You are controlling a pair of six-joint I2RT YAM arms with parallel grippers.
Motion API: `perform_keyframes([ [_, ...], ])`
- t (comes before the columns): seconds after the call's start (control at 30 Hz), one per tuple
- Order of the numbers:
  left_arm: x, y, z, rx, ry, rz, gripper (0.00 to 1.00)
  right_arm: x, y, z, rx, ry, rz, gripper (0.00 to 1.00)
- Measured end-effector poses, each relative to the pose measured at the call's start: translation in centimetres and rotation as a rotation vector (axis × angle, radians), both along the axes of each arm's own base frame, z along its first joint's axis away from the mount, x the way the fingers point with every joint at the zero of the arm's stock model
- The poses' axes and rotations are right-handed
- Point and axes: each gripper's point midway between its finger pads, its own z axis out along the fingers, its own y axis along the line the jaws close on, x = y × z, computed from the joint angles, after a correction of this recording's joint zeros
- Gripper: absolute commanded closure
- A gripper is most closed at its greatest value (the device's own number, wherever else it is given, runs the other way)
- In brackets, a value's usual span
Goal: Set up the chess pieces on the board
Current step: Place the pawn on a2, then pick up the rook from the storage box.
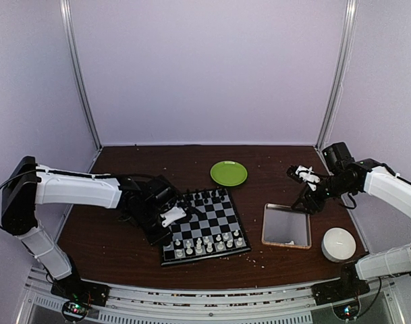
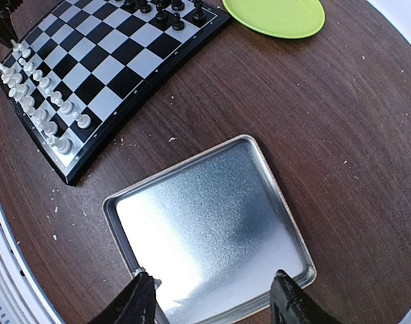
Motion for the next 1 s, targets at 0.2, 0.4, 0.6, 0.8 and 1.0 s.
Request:
perform_keyframes([
  [0.2,0.0,0.0,-0.3,0.007,0.005,0.000,0.91,0.0,0.0,-0.2,-0.001,0.006,0.000,0.42],
  [0.4,0.0,0.0,-0.3,0.008,0.006,-0.001,0.80,-0.1,0.0,-0.3,-0.003,0.013,0.000,0.42],
  [0.6,-0.1,0.2,-0.3,0.015,0.008,0.000,0.76,-0.1,0.1,0.1,0.005,0.013,0.005,0.42],
  [0.8,1.2,-0.5,3.5,-0.016,-0.066,-0.005,0.70,-0.1,0.2,1.6,0.005,0.002,0.013,0.44],
  [1.0,5.5,-3.1,12.7,-0.155,-0.257,-0.008,0.68,-1.4,-0.2,2.0,-0.048,0.030,0.088,0.54],
])
